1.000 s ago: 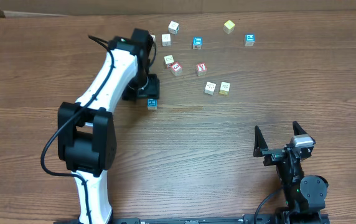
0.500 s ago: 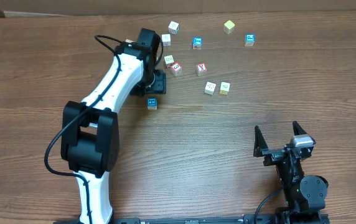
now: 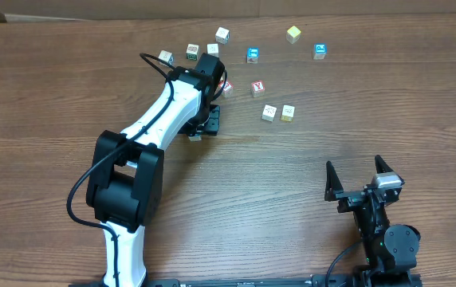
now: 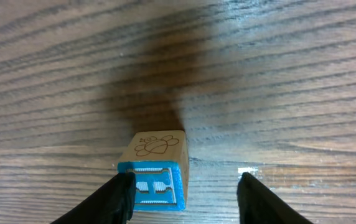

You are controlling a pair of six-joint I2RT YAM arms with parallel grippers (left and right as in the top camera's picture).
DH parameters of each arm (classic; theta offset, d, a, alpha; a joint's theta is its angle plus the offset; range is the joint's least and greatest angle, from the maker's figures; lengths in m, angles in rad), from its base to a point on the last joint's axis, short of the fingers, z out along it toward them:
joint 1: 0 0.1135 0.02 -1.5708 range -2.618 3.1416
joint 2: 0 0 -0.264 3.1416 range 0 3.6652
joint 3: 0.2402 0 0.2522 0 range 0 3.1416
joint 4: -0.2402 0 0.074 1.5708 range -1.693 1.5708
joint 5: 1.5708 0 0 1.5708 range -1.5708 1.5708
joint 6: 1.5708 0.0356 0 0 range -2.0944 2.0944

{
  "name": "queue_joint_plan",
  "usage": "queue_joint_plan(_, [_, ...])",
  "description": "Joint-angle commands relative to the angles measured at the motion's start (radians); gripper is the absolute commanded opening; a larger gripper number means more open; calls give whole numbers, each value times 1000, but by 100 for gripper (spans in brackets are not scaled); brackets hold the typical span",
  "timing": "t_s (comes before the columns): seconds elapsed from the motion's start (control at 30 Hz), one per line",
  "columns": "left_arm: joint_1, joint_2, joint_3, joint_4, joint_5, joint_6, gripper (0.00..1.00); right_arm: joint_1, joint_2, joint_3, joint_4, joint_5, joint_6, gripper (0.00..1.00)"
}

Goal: Form a tower

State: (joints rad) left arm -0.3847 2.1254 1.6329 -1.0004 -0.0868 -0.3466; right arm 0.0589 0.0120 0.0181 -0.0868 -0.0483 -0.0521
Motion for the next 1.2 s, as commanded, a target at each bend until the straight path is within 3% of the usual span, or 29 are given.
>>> queue_joint_plan(0.0, [9, 13, -27, -1, -27, -21, 50, 1, -7, -10, 6, -6, 6, 100])
queue_joint_plan(0.37, [38, 13, -86, 37, -104, -40, 61, 1, -7, -10, 6, -6, 6, 100])
queue_joint_plan(0.47, [39, 13, -86, 60, -104, -40, 51, 1, -7, -10, 6, -6, 6, 100])
queue_joint_plan(0.8, [38, 13, -86, 82, -95, -39, 48, 1, -7, -10, 6, -6, 6, 100])
queue_joint_plan(0.97, [38, 13, -85, 83, -53, -39, 28, 1, -7, -10, 6, -6, 6, 100])
queue_joint_plan(1.17, [37, 11, -50, 76, -47, -37, 28, 1, -7, -10, 6, -6, 6, 100])
